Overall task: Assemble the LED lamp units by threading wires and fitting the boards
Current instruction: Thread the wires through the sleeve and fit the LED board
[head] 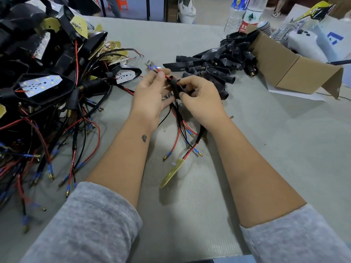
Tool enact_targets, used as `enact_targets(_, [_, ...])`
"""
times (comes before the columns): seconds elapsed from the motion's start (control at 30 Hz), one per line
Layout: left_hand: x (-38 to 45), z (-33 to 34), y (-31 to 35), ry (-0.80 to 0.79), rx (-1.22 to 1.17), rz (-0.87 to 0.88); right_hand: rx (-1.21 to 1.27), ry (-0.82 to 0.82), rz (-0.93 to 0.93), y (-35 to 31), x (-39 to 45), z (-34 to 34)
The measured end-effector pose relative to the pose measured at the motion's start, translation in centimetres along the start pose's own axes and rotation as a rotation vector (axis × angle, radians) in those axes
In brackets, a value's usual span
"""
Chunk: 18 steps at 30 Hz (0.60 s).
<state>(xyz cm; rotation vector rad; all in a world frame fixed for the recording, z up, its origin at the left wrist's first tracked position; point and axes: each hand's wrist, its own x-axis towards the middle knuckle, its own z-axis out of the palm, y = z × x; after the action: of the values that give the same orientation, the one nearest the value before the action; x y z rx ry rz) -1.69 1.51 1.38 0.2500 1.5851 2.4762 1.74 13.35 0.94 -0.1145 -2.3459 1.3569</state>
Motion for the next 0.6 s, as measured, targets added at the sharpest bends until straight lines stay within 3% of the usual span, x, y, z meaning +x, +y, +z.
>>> enact_targets(0.17, [0.5,-1.0,0.6,0.238,-0.197,0.021,0.043,-0.065,0.064,-0.4,-0.6,-0.6])
enact_targets(0.27, [0.7,-1.4,0.8,0.284,-0.303,0.015,0.044,-0.1,0.061,-0.8,-0.7,-0.8])
enact_targets(0.43, [0.7,-0.8,0.7,0.183,-0.278,-0.067,0.153,-0.079,0.078,-0.6,-0.6,-0.8])
enact_targets(0.6, [0.2,0.0,0.1,-0.017,-0.061,-0.127,0.247,-0.022,0.093,-0.5,-0.4,-0.9])
